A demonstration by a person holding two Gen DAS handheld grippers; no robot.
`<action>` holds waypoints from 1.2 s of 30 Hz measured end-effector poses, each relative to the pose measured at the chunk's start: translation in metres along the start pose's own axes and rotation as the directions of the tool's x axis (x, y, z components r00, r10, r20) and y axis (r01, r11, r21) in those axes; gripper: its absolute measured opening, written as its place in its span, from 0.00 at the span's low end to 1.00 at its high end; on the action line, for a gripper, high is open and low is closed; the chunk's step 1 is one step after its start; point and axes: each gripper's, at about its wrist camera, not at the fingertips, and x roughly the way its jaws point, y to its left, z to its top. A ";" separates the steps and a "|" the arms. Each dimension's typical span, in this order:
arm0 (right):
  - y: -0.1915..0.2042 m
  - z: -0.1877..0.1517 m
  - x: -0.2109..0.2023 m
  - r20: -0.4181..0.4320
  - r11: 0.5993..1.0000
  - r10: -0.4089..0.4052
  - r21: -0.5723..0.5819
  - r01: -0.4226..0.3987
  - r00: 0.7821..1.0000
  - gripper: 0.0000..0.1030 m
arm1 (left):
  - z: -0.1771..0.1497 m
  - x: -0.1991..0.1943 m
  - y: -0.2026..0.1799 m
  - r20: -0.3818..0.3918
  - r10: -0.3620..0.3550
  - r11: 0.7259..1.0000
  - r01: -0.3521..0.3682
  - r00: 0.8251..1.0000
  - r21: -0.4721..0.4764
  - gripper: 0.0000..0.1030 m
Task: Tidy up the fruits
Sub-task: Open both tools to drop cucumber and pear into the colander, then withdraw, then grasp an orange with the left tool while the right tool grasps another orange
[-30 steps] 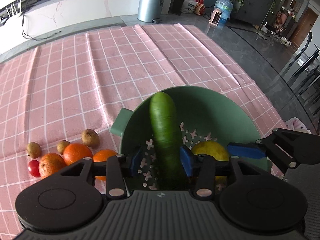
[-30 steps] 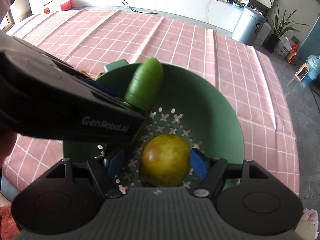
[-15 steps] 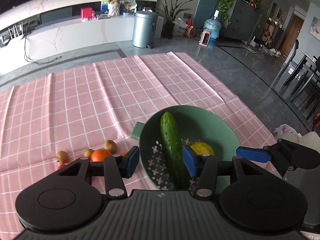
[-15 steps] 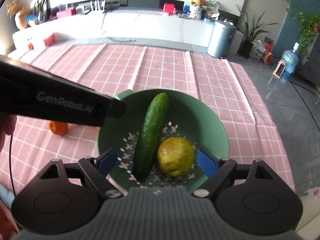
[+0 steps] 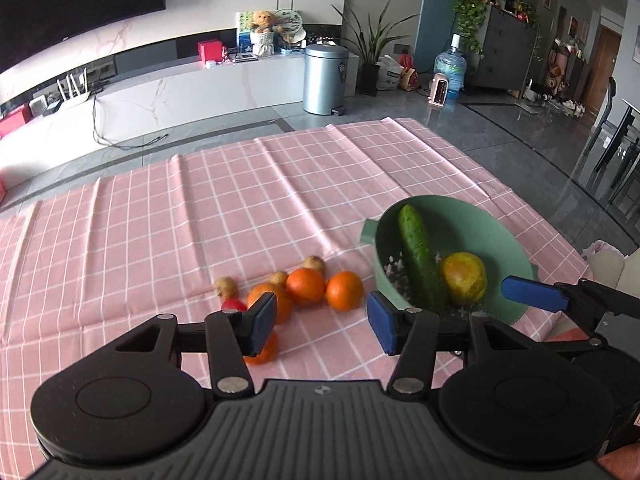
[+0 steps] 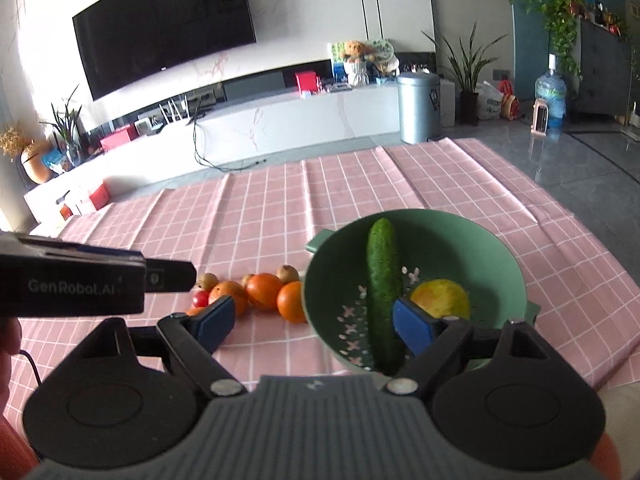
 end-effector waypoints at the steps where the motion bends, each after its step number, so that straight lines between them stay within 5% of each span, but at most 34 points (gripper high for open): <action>1: 0.005 -0.002 -0.001 0.007 1.000 -0.001 -0.007 0.001 1.000 0.80 | -0.003 0.000 0.005 -0.006 0.002 1.000 -0.002 1.000 -0.009 0.60; 12: 0.053 -0.030 0.017 -0.016 0.997 0.053 -0.059 -0.054 0.998 0.79 | -0.032 0.006 0.054 -0.043 -0.057 0.990 0.051 0.997 -0.133 0.60; 24: 0.063 -0.048 0.045 -0.059 0.995 0.023 -0.092 -0.028 0.998 0.50 | -0.052 0.034 0.084 -0.041 -0.125 0.960 0.110 0.991 -0.258 0.46; 32: 0.061 -0.047 0.072 -0.117 0.997 0.009 -0.074 -0.018 0.993 0.38 | -0.051 0.065 0.080 -0.071 -0.103 0.965 0.083 0.992 -0.249 0.47; 36: 0.058 -0.047 0.079 -0.124 0.998 -0.003 -0.061 -0.005 0.992 0.38 | -0.052 0.078 0.077 -0.087 -0.090 0.965 0.065 0.992 -0.254 0.59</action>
